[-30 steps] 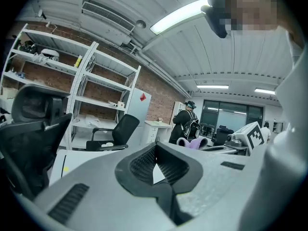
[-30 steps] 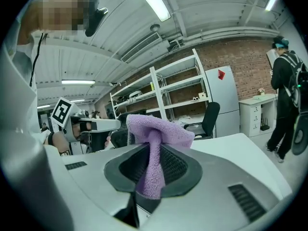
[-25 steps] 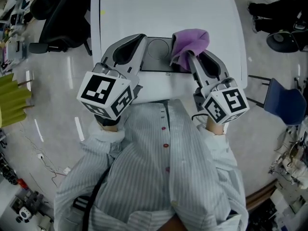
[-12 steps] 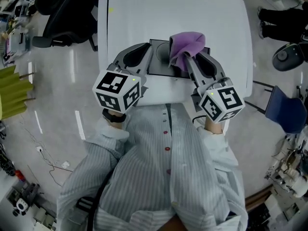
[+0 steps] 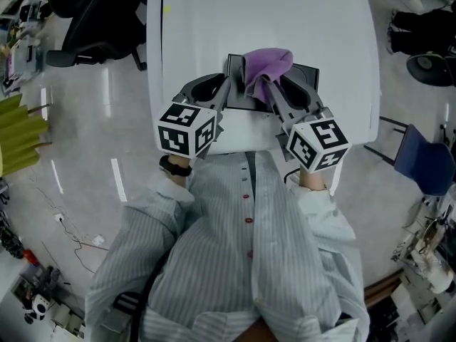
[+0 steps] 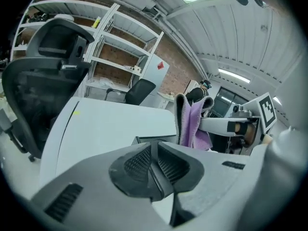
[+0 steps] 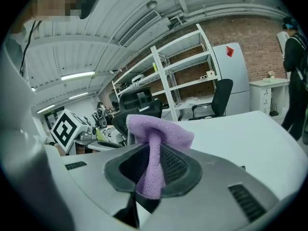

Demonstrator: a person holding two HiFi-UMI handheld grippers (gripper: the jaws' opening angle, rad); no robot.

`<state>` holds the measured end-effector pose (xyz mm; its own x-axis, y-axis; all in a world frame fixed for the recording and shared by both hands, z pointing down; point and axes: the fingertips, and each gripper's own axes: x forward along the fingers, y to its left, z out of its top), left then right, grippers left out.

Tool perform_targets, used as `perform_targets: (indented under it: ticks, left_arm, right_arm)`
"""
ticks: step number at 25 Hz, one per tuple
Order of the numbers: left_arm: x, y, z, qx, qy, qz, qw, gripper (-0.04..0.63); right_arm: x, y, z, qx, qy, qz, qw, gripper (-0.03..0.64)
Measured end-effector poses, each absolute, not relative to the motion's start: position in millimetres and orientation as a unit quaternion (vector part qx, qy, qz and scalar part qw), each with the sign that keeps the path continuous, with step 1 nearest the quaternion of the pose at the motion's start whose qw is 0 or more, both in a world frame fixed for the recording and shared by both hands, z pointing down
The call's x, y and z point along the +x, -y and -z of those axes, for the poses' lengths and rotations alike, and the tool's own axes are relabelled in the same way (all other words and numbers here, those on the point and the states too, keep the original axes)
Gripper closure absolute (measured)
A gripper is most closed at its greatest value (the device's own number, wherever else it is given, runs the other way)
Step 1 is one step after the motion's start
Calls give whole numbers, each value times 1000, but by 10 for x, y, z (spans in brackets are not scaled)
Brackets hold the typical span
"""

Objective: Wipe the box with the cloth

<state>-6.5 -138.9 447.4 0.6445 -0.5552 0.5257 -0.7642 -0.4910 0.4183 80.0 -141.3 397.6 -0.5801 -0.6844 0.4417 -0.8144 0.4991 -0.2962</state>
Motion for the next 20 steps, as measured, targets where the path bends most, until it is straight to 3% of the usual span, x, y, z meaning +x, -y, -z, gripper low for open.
perform_targets:
  ticks: [7,20]
  left_arm:
    - [-59,1323,-4822,838,371,-192,351,529]
    - [-16,1321,-4969,833,360,-204,367,526]
  right_arm:
    - [722,1402,-4160,437,850,-255,150,549]
    - [477,1565,-4374,412,856,-234,205,549]
